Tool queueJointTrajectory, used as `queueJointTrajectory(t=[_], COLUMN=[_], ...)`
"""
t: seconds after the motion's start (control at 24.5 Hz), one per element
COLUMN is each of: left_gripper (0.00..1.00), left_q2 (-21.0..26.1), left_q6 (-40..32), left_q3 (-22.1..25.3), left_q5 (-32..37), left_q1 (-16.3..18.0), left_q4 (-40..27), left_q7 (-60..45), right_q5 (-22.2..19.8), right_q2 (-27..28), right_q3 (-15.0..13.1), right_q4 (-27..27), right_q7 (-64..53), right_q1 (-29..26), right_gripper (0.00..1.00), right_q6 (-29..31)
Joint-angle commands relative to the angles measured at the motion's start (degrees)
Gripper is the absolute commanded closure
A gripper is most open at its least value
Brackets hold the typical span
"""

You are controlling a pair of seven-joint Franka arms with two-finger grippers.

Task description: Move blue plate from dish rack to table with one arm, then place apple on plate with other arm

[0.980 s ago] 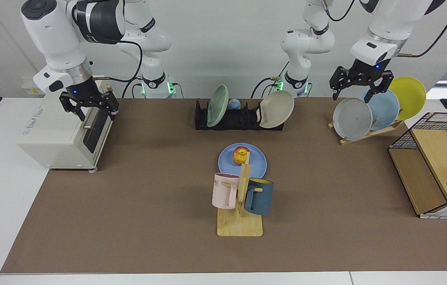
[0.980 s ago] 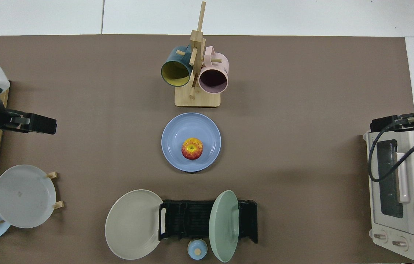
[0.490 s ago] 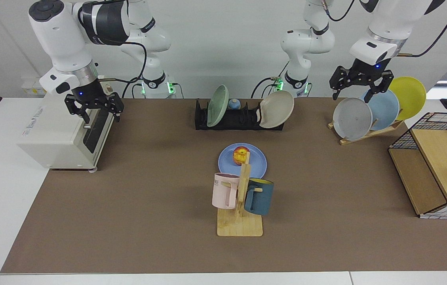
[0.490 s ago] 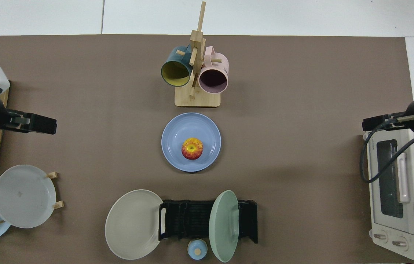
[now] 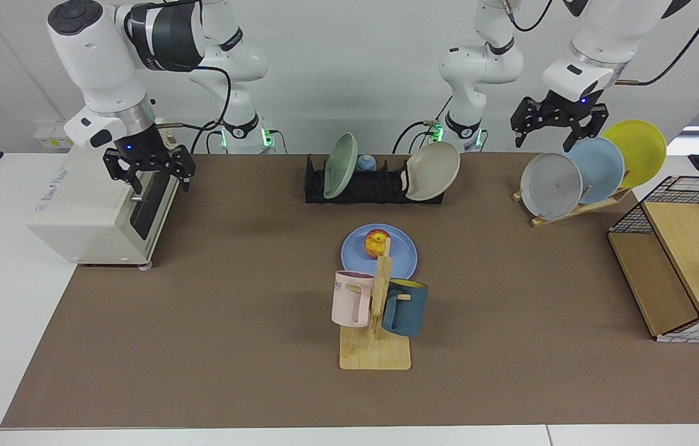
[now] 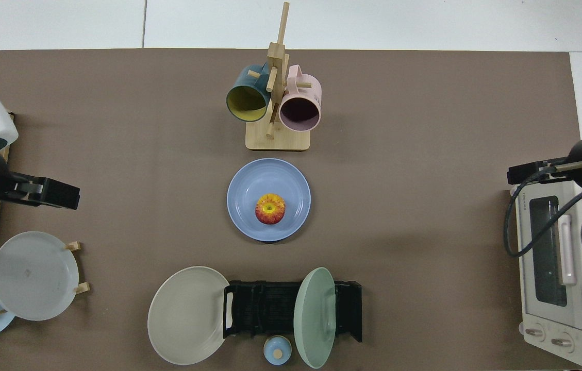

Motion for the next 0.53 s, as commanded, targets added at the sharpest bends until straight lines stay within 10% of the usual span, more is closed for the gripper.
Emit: queueJointTrajectory(t=[0.0, 0.49], left_gripper=[0.0, 0.0], left_q2=[-0.5, -0.5], left_q6=[-1.6, -1.4], left_q3=[0.6, 1.7], left_q5=[-1.2, -4.3], left_q1=[-0.4, 0.4], left_q4=[0.6, 0.6], left_q7=[-0.7, -2.0], right_q5=[0.7, 0.5], right_q2=[-0.6, -1.1], right_q3=[-0.1, -0.1], right_q4=[-0.8, -0.5], right_q7=[-0.6, -1.1], right_q1=[0.2, 0.2], right_gripper=[0.0, 0.0], right_q6=[-0.5, -3.1])
